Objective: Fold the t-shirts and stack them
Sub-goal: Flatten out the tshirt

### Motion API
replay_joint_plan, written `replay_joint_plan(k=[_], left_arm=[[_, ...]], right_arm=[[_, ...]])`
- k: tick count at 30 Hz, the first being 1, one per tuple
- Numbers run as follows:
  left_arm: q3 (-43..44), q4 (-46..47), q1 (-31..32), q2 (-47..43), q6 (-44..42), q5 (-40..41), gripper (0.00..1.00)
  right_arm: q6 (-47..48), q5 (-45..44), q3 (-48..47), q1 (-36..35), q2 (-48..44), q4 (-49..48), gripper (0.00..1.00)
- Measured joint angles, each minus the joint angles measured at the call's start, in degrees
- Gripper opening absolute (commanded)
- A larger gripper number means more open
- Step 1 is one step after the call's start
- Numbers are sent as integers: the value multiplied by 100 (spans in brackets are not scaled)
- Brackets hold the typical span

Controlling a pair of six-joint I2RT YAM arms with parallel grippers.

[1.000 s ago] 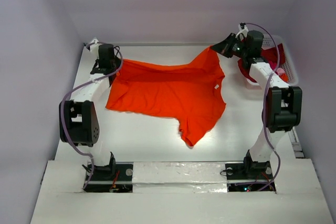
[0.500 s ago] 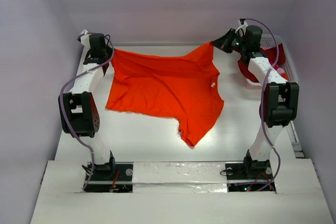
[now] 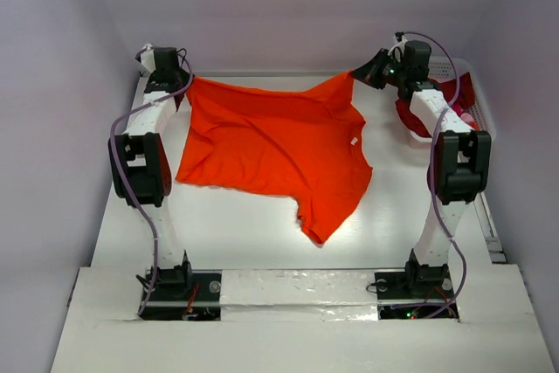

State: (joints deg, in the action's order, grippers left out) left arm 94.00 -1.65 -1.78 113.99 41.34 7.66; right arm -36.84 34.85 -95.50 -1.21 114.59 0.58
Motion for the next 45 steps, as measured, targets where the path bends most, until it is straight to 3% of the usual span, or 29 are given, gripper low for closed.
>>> replay_joint_plan(k=[21, 45], left_arm=[[2647, -848, -153, 1838, 20, -417, 0], [2914, -1040, -472, 2218, 160, -1032, 0]], right_arm=[[-4, 46, -1193, 76, 931, 774, 0], [146, 59, -656, 87, 763, 949, 0]])
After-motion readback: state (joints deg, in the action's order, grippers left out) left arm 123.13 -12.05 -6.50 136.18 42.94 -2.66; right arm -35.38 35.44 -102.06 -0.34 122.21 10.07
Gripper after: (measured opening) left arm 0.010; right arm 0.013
